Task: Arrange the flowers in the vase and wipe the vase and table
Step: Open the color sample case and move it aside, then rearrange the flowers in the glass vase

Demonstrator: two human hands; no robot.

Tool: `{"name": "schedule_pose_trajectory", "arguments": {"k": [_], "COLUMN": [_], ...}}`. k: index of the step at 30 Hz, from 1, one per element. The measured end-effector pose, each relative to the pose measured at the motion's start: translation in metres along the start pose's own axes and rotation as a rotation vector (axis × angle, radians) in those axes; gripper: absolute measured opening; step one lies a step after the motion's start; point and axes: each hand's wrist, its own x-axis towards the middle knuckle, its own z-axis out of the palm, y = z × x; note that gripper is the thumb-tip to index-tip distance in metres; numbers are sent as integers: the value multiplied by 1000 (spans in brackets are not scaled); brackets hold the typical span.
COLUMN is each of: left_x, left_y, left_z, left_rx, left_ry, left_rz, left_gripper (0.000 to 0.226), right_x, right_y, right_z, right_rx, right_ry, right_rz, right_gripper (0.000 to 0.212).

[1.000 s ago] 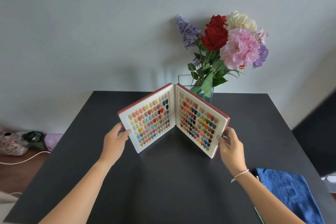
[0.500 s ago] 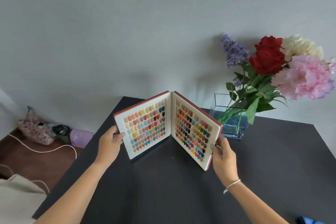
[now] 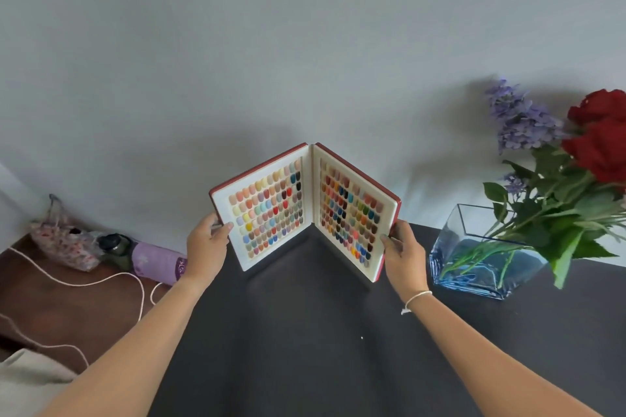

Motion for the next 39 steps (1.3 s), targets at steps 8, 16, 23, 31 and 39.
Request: {"name": "schedule_pose_trajectory", "arguments": {"k": [8, 16, 23, 31, 39], "left_x": [25, 18, -14, -73, -161], "left_y": [-10, -7, 32, 125, 230], "left_z": [34, 45, 53, 83, 221], "left_rx": [6, 55, 77, -143, -145], "left_ry": [-45, -67, 96, 342, -325], "left_rz": [0, -3, -80, 230, 500], "left_gripper": [10, 12, 40, 31, 28], "right_x": [22, 27, 6, -53, -69], "right_y": [16, 24, 19, 22, 27], "right_z": [6, -14, -63, -171, -262], "right_rx": [-25, -85, -21, 234, 275], "right_ry": [31, -46, -15, 74, 276], "right_rz": [62, 64, 41, -53, -98], "right_gripper": [21, 17, 38, 27, 20]}}
